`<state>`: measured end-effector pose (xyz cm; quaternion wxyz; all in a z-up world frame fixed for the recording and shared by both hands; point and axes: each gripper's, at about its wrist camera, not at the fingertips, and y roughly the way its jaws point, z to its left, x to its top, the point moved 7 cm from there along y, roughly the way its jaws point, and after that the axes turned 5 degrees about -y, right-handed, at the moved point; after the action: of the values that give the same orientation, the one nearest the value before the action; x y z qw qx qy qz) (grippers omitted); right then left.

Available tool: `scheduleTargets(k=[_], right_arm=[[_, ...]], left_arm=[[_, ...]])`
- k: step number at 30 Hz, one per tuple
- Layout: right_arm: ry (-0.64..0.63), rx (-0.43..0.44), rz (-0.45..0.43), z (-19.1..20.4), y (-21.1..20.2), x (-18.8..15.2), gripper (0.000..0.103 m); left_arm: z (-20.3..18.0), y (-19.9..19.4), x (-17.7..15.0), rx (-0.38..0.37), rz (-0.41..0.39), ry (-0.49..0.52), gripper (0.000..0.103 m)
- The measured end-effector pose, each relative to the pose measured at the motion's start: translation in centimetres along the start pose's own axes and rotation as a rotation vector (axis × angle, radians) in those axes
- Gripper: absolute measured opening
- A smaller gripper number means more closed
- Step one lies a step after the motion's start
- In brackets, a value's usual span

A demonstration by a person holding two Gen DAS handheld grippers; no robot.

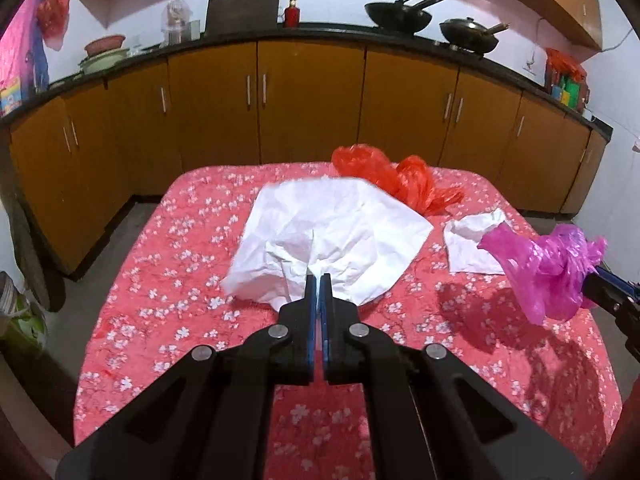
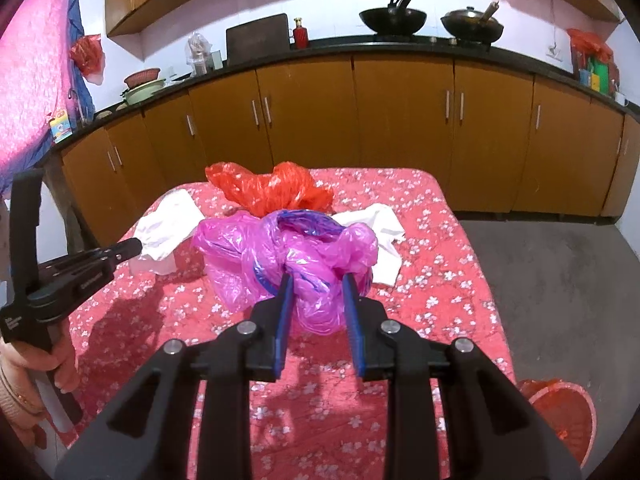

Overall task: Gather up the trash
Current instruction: 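Carry the pink bag and white tissue over the orange basket and open both tools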

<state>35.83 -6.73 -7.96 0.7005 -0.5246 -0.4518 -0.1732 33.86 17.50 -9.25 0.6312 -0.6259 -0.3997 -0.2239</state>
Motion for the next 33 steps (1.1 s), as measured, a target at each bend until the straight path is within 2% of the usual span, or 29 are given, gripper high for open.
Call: scheduleTargets(k=[6, 16, 25, 33], right_arm=[[0.01, -0.044, -0.035, -1.3, -2.1, 0.3, 0.025], [0.086, -0.16, -0.081, -6.6, -5.6, -0.6, 0.025], [0.164, -0.241, -0.097, -11.5, -8.4, -2.6, 0.025], [0.214, -0.336, -0.096, -15.9, -10.6, -5.2, 0.025]], left_arm=[[-1.7, -1.4, 0.7, -0.022, -0.037, 0.016, 0.002], [-6.1, -3.5, 1.0, -0.087, -0.077, 0.068, 0.002], [-11.7, -4.4, 0.3, -0.18, -0.077, 0.135, 0.002], [-17.3, -5.1, -1.6, -0.296, -0.051, 0.177, 0.002]])
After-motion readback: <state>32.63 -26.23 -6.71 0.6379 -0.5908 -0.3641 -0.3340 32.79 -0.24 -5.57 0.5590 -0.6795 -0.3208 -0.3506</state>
